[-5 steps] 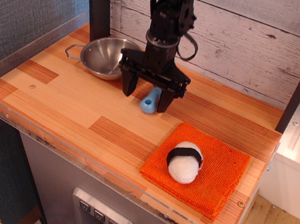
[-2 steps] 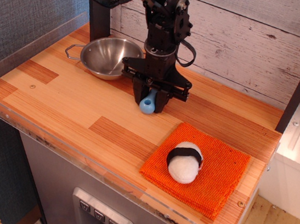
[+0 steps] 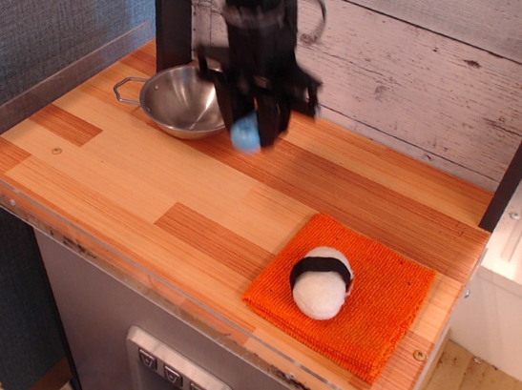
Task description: Place the blue spoon on the other side of the silver pot.
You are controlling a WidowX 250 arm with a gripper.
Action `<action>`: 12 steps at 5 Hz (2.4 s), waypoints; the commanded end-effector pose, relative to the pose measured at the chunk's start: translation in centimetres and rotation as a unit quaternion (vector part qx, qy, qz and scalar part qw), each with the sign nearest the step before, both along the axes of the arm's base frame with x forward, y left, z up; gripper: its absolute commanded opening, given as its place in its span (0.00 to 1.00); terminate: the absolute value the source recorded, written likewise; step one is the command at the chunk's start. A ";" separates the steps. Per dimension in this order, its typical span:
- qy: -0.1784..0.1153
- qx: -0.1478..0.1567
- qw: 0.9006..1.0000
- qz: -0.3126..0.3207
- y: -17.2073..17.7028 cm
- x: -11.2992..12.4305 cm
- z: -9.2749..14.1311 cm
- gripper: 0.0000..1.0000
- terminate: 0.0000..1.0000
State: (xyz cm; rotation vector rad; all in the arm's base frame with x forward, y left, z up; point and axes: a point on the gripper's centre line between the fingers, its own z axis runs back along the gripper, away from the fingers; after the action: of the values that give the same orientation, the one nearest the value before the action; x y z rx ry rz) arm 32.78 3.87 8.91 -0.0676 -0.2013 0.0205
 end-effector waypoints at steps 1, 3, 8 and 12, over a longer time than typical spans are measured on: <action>0.011 0.050 0.999 0.000 6.4 -5.4 3.5 0.00 0.00; 0.074 0.068 0.995 0.003 12.4 -8.9 -2.0 0.00 0.00; 0.056 0.061 0.996 -0.025 15.5 -6.8 -6.2 1.00 0.00; 0.049 0.023 0.998 0.032 9.2 -4.9 2.5 1.00 0.00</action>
State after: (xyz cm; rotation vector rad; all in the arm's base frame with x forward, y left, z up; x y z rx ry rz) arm 27.29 12.59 9.26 -0.0389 -0.0570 0.0841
